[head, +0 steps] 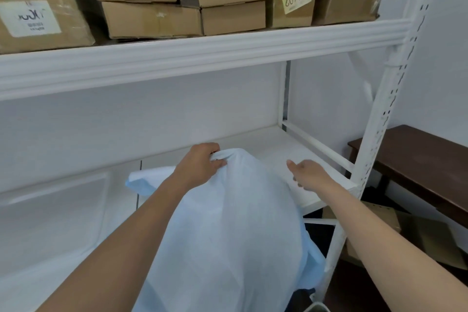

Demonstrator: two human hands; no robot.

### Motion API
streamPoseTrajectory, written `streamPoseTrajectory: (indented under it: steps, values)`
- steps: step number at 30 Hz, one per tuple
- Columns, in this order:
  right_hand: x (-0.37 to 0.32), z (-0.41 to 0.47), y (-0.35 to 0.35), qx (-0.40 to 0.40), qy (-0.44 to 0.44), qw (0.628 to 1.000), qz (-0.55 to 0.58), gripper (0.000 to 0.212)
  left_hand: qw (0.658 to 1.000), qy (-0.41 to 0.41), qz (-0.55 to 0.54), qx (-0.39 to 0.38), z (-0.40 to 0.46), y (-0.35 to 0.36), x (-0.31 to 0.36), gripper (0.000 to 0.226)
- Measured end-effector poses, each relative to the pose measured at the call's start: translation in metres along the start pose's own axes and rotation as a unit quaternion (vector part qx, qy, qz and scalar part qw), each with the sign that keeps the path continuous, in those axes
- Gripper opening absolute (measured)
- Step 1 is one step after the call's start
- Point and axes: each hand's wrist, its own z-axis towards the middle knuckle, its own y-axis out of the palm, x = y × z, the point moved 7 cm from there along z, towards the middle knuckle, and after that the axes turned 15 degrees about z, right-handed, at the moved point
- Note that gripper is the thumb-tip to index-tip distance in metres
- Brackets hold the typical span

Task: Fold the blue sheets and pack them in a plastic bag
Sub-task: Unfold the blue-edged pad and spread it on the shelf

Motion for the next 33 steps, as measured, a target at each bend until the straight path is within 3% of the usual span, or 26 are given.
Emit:
streamPoseTrajectory:
  steps: [5,10,16,19,23,29,33]
  values:
    - [0.044,-0.003,0.007,-0.111,0.172,0.975,0.085,0.067,1.000,0.018,-0.002,-0.013,0.002,-0.001,0.023,0.029]
    - [0.060,0.004,0.001,-0.114,0.201,0.967,0.108,0.065,1.000,-0.002,0.008,-0.012,0.002,-0.005,0.030,0.033]
    - [0.071,0.009,-0.003,-0.136,0.224,0.932,0.249,0.064,0.999,-0.034,0.004,-0.026,-0.002,-0.004,0.042,0.036]
    - [0.077,0.015,-0.006,-0.125,0.243,0.895,0.352,0.066,0.998,-0.040,0.011,-0.041,-0.005,-0.003,0.046,0.039]
    - [0.066,0.013,-0.023,-0.113,0.209,0.863,0.446,0.035,0.993,-0.050,0.029,-0.108,-0.009,-0.001,0.048,0.036]
    - [0.045,0.018,-0.052,-0.095,0.119,0.878,0.455,0.016,0.952,-0.104,0.008,-0.289,-0.023,-0.001,0.051,0.012]
    - [0.034,0.016,-0.063,-0.086,0.084,0.879,0.462,0.007,0.931,-0.118,0.034,-0.345,-0.029,-0.003,0.055,0.008]
